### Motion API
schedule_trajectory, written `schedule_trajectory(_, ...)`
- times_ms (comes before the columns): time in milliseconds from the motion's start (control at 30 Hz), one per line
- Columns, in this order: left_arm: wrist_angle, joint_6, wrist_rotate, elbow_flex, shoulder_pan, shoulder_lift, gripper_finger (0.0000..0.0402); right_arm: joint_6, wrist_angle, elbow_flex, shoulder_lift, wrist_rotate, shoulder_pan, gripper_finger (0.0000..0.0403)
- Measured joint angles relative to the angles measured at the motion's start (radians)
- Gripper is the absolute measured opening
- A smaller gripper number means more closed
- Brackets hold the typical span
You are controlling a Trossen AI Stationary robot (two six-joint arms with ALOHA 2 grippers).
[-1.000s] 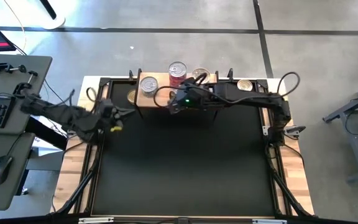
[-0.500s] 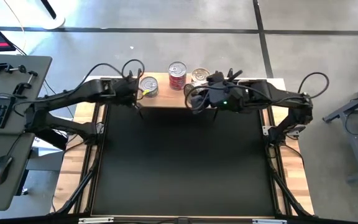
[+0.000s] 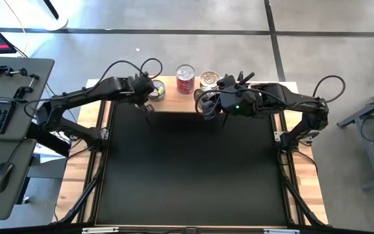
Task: Stack canned seafood by type on shelf
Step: Put the green tuna can on the shelf
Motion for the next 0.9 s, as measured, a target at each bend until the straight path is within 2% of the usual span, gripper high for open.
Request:
schedule_trajectory(333, 0.085, 0.045, -0.005, -0.001, 0.018, 0.094, 0.0000, -0.004, 0.000, 0.000, 0.000, -0.017, 0.000, 0.0119)
schedule_trajectory(467, 0.108, 0.060, -0.060, -0.001, 0.018, 0.104, 0.0000, -0.004, 0.001, 0.000, 0.000, -0.019, 0.000, 0.0119)
schedule_trajectory(733, 0.141, 0.222, -0.114, -0.001, 0.019, 0.165, 0.0000, -0.004, 0.002, 0.000, 0.000, -0.021, 0.002, 0.0119)
schedule_trajectory(900, 0.177, 0.229, -0.156, 0.000, 0.018, 0.206, 0.0000, -0.004, 0.013, 0.000, 0.001, -0.022, 0.014, 0.0119)
